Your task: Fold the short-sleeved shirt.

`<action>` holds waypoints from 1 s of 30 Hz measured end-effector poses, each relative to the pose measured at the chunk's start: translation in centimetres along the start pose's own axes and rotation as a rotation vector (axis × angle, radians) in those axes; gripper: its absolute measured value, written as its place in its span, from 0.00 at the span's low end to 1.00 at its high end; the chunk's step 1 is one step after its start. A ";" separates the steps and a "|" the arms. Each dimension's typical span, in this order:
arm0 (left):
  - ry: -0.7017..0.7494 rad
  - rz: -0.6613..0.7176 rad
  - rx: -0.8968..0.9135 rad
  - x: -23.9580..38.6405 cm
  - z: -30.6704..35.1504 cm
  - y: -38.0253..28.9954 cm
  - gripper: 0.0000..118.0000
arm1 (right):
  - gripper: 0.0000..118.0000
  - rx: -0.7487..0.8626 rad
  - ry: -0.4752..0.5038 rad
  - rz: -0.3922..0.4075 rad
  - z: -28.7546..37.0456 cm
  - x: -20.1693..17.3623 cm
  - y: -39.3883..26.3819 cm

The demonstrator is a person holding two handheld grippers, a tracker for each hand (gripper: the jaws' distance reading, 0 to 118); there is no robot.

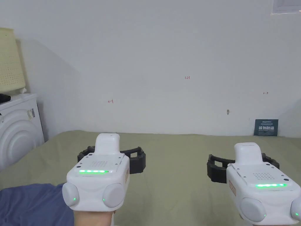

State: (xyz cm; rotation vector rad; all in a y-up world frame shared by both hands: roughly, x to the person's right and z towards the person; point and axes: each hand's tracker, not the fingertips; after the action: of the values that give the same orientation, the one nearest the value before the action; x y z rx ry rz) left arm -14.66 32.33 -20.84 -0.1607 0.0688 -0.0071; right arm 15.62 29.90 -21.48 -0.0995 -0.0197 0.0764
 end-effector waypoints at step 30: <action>0.476 0.010 -0.045 -17.1 6.7 -1.8 0.01 | 0.00 -0.016 0.357 -0.010 -3.6 -16.0 -0.9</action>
State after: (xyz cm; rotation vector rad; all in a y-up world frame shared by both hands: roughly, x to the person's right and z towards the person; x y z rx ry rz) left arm -31.26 31.82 -12.81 -0.2014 0.5449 -0.0342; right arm -0.21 27.45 -25.20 -0.1275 0.3359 0.0477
